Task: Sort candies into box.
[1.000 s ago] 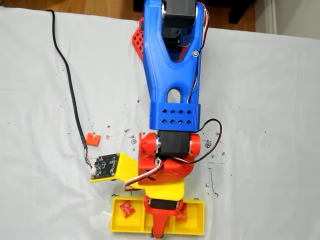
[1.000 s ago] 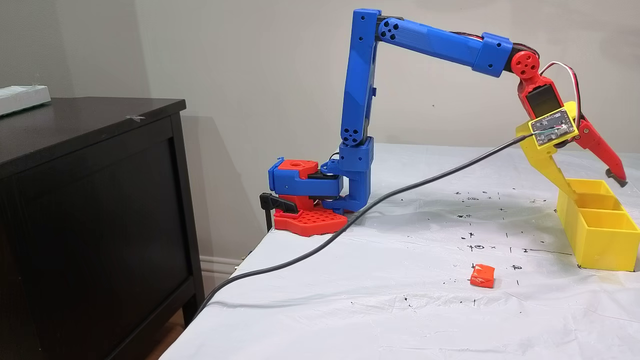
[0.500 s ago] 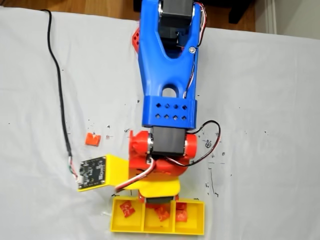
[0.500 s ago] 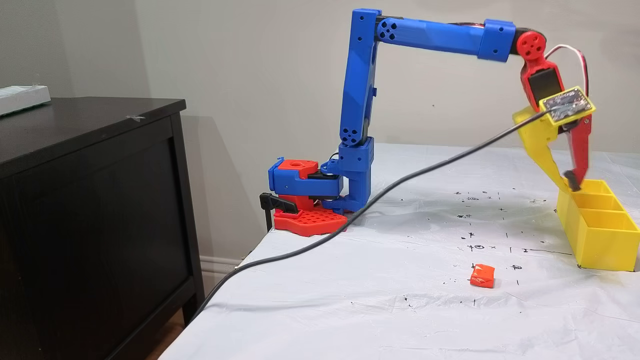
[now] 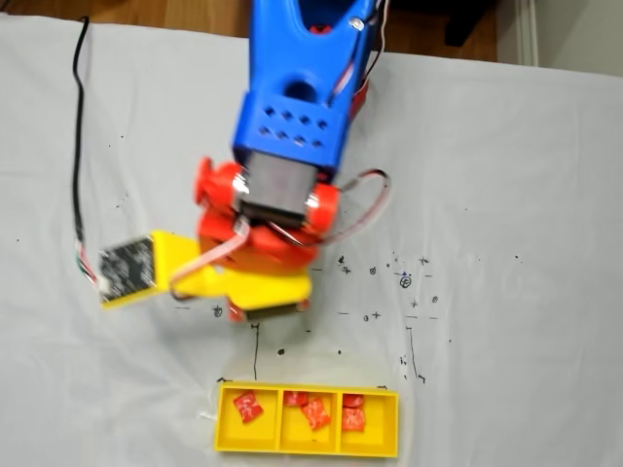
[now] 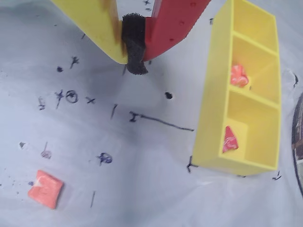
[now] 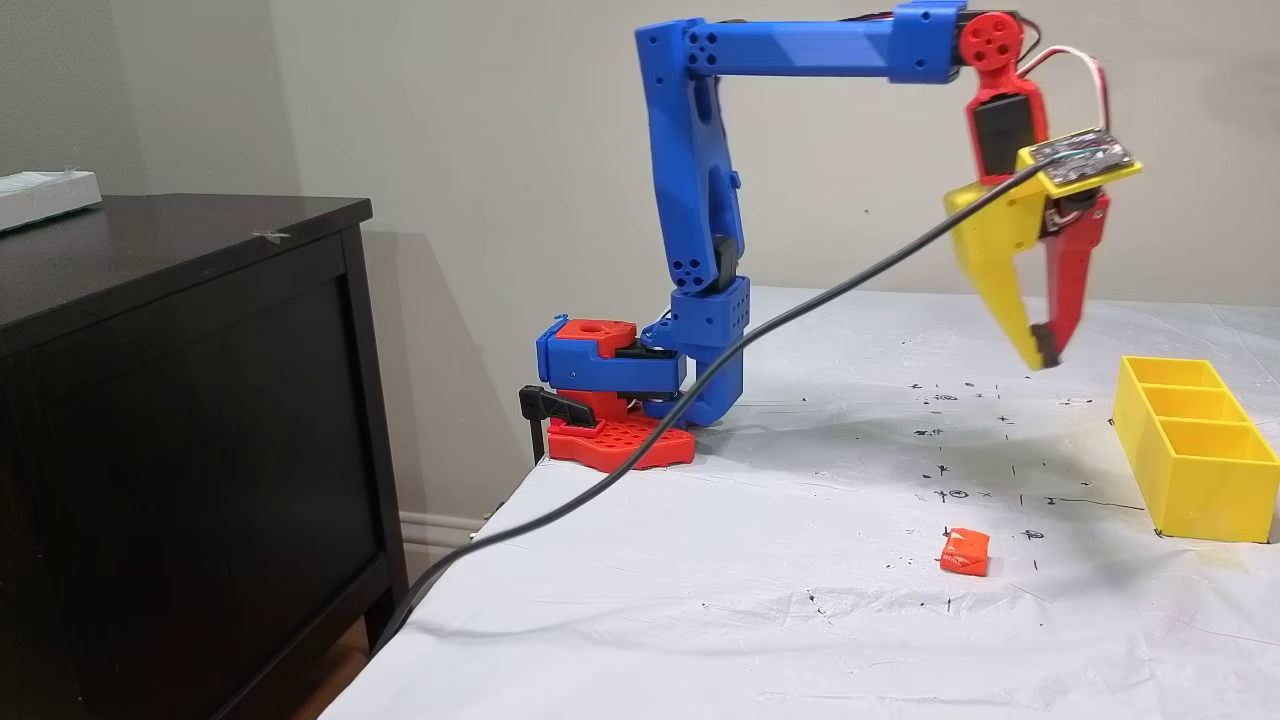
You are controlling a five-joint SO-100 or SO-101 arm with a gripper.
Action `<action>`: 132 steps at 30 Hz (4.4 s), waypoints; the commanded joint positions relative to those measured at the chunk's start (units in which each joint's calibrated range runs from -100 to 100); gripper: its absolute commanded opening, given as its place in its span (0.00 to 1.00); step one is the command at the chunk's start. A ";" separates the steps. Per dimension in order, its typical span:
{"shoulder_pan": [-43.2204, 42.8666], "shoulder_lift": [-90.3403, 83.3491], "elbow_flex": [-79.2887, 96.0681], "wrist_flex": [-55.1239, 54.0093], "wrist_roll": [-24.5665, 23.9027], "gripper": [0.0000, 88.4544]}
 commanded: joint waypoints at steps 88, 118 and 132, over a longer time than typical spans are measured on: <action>16.14 19.05 6.48 -15.52 4.69 0.22; 7.81 -5.89 6.66 -16.66 -0.10 0.00; -2.97 -0.54 -7.18 -15.60 -6.74 0.00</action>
